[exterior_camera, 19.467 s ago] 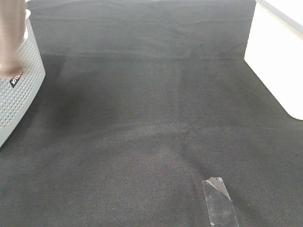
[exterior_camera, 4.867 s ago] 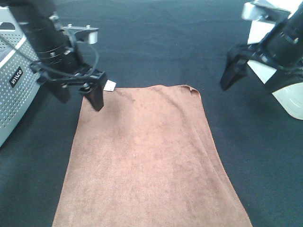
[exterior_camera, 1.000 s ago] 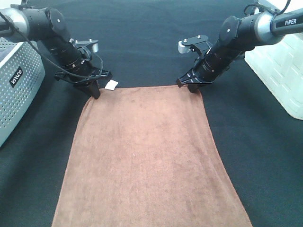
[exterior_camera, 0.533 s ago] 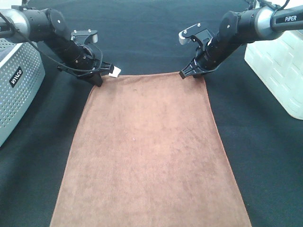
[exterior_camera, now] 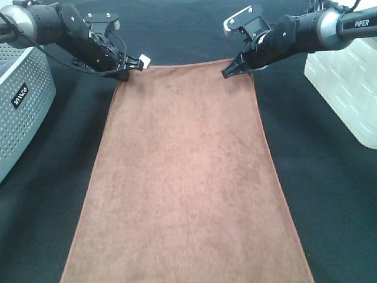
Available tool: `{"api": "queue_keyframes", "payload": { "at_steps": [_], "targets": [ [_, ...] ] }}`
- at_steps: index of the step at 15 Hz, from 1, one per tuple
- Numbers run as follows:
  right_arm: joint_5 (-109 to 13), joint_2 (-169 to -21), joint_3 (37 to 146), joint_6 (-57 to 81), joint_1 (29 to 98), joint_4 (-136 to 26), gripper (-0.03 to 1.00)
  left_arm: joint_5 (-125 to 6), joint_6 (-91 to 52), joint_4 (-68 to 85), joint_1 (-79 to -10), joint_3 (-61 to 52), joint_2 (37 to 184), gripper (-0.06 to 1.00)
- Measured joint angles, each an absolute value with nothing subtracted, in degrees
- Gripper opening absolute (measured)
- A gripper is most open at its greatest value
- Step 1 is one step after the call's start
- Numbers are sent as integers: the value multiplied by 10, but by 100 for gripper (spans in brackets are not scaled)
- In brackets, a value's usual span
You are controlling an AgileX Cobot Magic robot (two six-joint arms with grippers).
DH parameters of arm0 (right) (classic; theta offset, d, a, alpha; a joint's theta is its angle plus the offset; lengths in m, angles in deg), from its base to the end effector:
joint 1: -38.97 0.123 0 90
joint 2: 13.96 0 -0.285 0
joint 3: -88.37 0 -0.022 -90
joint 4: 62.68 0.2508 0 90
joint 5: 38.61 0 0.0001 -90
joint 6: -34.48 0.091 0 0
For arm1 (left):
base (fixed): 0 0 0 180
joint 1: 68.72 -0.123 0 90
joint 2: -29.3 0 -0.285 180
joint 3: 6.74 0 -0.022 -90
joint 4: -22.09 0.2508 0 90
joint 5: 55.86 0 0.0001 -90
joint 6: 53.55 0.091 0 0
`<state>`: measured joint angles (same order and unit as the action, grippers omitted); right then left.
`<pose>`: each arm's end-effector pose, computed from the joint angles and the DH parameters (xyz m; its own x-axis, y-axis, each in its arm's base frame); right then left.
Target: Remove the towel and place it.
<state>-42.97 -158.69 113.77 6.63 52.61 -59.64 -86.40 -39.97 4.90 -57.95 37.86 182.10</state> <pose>0.5225 0.1272 0.1333 -0.3888 -0.5263 -0.7562 -0.4432 0.8264 -0.3472 0.5468 -0.1179 0.1293 -0.7320 0.1157 -0.6714 0.2672 0.9553 -0.1266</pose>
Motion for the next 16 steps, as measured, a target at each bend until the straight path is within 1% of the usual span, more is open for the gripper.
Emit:
{"api": "queue_keyframes", "payload": {
  "at_steps": [4,9,16],
  "targets": [
    [-360,-1593,1138,66,526,-596,0,-778,-397,50,-579,379,1822,0],
    [-304,-1593,1138,66,526,-596,0,-722,-377,51,-573,379,1822,0],
    [-272,-1619,1138,66,526,-596,0,-662,-374,55,-567,379,1830,0]
  ]
}}
